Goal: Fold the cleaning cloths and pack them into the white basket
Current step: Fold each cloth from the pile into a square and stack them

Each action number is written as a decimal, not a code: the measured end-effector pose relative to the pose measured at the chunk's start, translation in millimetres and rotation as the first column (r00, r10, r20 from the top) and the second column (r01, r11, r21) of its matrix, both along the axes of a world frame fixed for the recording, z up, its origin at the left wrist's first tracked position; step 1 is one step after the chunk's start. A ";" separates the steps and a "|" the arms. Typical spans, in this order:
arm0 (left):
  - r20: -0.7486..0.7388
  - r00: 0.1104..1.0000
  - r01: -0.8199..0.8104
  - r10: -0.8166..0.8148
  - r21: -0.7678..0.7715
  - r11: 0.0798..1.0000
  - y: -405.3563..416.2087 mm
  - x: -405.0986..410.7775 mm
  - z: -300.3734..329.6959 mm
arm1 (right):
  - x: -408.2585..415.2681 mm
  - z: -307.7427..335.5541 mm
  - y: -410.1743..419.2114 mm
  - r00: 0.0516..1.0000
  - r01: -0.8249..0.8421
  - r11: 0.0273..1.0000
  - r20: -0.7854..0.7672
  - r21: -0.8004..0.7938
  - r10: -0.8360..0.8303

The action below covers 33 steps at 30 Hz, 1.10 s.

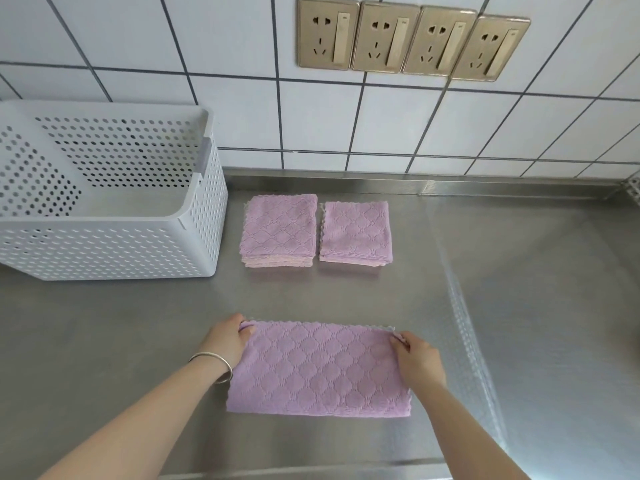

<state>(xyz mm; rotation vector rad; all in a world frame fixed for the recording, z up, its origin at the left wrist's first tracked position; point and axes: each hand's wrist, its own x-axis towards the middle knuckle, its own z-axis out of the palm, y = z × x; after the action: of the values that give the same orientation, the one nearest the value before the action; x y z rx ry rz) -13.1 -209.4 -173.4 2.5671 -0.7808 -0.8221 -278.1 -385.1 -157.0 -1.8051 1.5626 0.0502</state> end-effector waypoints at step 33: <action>0.390 0.604 0.683 -0.695 0.196 0.704 -15.6 -112.0 -34.6 | -34.0 1.7 62.5 0.990 0.141 0.986 -0.013 0.085 -0.140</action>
<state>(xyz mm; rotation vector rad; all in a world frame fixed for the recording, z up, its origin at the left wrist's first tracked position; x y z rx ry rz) -125.1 -225.0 -208.0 2.4714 -2.0118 -0.4020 -312.1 -322.6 -155.3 -1.6263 1.6639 0.0563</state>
